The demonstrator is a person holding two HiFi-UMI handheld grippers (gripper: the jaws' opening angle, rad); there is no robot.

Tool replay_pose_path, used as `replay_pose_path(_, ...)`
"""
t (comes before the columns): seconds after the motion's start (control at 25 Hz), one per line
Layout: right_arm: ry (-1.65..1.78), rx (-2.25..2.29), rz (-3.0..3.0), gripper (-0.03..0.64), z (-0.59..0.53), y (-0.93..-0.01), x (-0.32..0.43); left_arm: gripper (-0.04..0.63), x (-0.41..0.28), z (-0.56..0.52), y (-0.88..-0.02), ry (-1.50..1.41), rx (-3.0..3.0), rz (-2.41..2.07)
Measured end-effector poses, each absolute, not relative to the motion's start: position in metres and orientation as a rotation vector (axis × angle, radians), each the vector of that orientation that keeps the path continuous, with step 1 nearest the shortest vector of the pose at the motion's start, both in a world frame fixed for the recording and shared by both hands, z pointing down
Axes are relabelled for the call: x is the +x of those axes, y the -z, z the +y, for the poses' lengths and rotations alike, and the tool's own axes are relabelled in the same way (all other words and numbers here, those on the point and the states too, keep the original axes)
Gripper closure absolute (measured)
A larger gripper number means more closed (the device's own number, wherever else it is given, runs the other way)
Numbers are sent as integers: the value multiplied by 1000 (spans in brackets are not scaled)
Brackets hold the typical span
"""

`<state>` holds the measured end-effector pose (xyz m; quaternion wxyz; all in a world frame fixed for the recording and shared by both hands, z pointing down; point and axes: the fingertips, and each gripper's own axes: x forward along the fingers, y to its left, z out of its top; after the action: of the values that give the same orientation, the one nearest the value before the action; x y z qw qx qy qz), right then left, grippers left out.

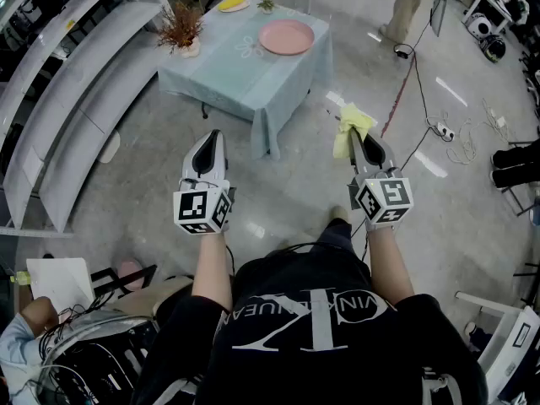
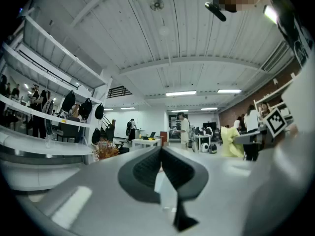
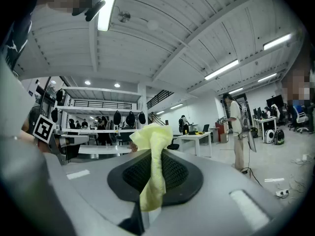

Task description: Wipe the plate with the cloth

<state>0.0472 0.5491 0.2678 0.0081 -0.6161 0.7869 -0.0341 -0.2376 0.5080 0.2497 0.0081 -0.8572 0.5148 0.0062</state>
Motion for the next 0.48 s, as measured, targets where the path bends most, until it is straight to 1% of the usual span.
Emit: replay_pose_path(0.48,114,-1943,2443,574,541,-269,34,595,-251,498,-252,-21,-2688,1609)
